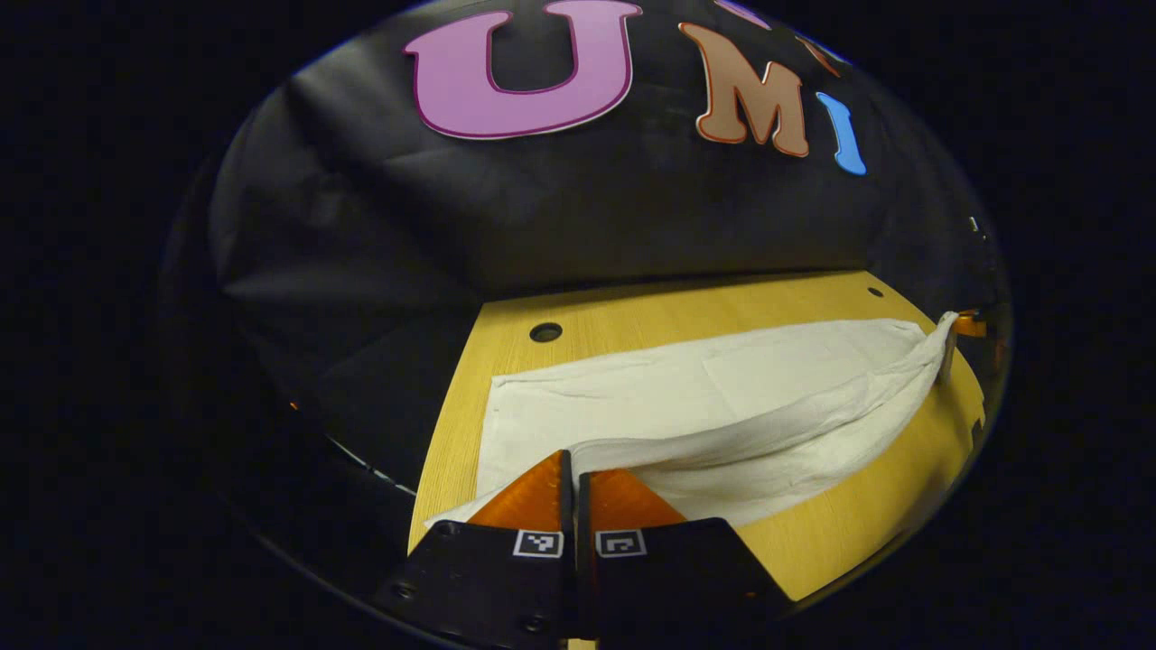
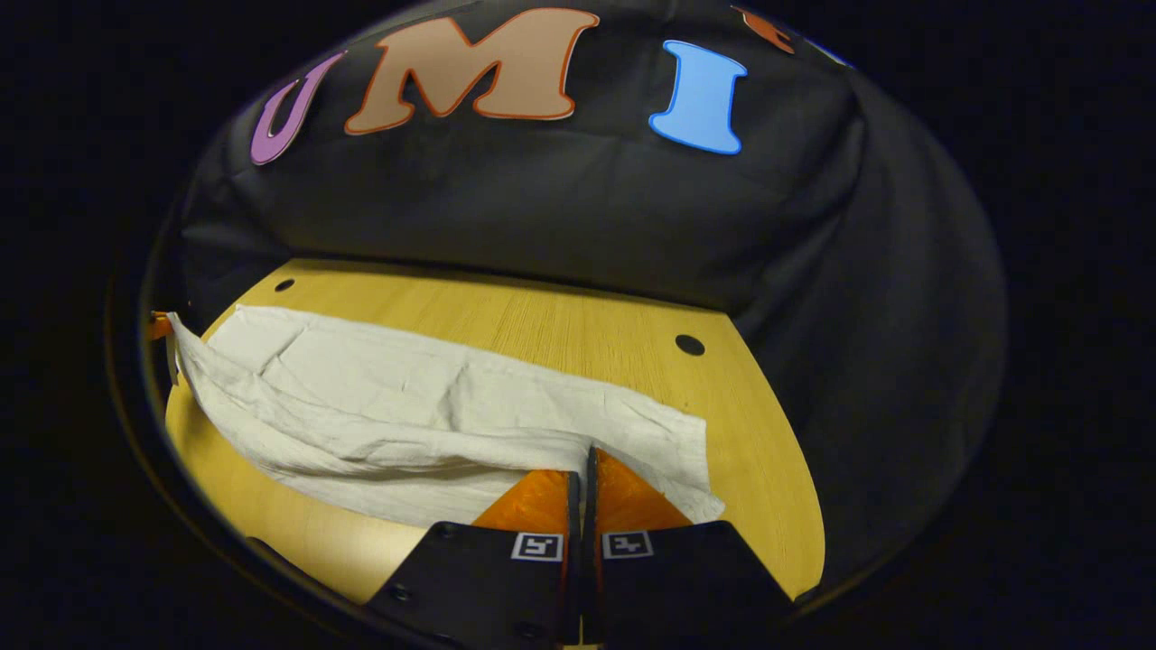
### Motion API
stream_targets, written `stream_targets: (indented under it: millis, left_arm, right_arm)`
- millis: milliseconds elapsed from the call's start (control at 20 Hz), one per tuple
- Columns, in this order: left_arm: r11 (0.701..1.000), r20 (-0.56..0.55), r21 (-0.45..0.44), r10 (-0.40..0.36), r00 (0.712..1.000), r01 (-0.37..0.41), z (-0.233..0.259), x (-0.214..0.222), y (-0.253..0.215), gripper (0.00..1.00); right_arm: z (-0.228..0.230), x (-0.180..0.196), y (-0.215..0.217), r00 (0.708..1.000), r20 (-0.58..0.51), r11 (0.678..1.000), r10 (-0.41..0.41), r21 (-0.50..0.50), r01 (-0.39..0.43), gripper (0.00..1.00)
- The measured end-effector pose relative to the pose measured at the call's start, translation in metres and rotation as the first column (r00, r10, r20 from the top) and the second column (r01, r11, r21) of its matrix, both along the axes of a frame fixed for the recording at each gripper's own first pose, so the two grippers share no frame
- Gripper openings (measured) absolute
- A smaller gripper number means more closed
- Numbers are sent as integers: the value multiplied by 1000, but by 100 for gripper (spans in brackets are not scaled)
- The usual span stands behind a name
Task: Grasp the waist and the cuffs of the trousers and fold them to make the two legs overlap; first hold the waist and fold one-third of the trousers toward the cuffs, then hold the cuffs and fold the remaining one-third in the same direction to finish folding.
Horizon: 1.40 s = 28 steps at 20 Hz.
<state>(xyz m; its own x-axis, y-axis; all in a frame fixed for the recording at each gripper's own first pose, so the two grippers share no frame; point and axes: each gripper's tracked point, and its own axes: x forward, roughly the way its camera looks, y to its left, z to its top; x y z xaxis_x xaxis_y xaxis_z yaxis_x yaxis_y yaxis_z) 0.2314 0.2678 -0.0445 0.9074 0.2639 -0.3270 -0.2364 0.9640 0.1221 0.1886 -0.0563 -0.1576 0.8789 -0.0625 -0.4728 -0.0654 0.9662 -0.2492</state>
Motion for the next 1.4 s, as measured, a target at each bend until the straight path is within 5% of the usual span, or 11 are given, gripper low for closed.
stream_targets:
  millis: [400, 750, 850, 900, 1000, 1050, 1400]
  left_arm:
    - [994, 111, -30, 112, 988, -109, 7, 111, 38, 0]
    - [992, 106, -41, 121, 987, -117, -29, 162, 47, 2]
    - [993, 94, -38, 119, 988, -116, -32, 165, 46, 13]
    - [992, 87, -28, 126, 988, -124, -32, 163, 46, 42]
    - [989, 87, -5, 146, 985, -146, -26, 162, 46, 99]
    - [990, 100, -11, 144, 985, -144, -21, 160, 43, 97]
    - [986, 166, -62, 160, 973, -152, 6, 146, 26, 98]
  right_arm:
    - [-6, 113, 19, 991, 118, 996, -60, 67, 53, 1]
    - [-56, 155, 30, 994, 97, 992, -47, 119, 35, 0]
    - [-59, 159, 34, 995, 81, 983, -53, 179, 38, 19]
    - [-60, 161, 30, 995, 76, 980, -68, 192, 52, 29]
    - [-57, 159, 23, 994, 76, 978, -83, 198, 66, 90]
    - [-55, 158, 20, 994, 75, 978, -81, 199, 65, 99]
    - [-22, 121, -46, 981, 102, 968, -166, 205, 142, 98]
